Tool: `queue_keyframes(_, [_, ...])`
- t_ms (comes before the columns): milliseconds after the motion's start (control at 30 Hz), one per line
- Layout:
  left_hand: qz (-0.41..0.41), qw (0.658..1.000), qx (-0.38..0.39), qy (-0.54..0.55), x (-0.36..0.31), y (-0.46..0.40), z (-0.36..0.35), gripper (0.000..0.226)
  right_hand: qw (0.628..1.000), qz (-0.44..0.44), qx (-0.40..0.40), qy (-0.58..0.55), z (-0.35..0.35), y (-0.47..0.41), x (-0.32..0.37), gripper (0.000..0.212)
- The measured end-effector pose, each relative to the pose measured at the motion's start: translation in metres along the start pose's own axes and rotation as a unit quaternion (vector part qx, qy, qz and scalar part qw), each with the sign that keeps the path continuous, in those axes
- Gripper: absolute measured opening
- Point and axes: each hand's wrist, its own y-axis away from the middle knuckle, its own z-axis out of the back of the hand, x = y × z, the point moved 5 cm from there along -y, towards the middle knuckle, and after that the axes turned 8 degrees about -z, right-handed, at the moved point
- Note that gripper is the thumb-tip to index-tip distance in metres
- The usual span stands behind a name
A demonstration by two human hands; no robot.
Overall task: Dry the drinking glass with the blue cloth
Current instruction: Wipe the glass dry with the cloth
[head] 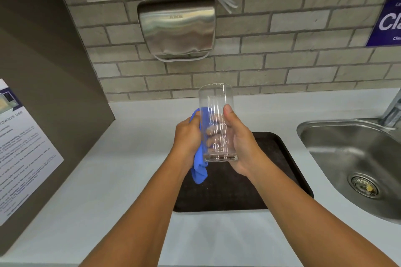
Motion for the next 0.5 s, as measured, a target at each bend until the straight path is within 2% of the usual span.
queue_keyframes(100, [-0.016,0.999,-0.019,0.03,0.005,0.004,0.001,0.031,0.999,-0.01,-0.035,0.01,0.002,0.001,0.0,0.052])
queue_keyframes(200, [-0.056,0.997,-0.041,0.02,0.004,0.004,0.002,0.022,0.995,-0.009,-0.094,0.021,0.007,0.0,-0.001,0.06])
queue_keyframes(333, [-0.084,0.995,-0.049,0.009,0.003,0.008,0.002,0.022,0.984,0.019,-0.163,0.063,0.012,0.002,-0.001,0.068])
queue_keyframes(433, [-0.112,0.99,-0.082,-0.029,0.004,0.009,0.004,0.026,0.971,0.048,-0.211,0.101,0.019,0.004,-0.001,0.05])
queue_keyframes(500, [-0.141,0.983,-0.096,-0.069,0.004,0.009,0.003,0.033,0.974,0.033,-0.197,0.107,0.017,0.003,-0.005,0.043])
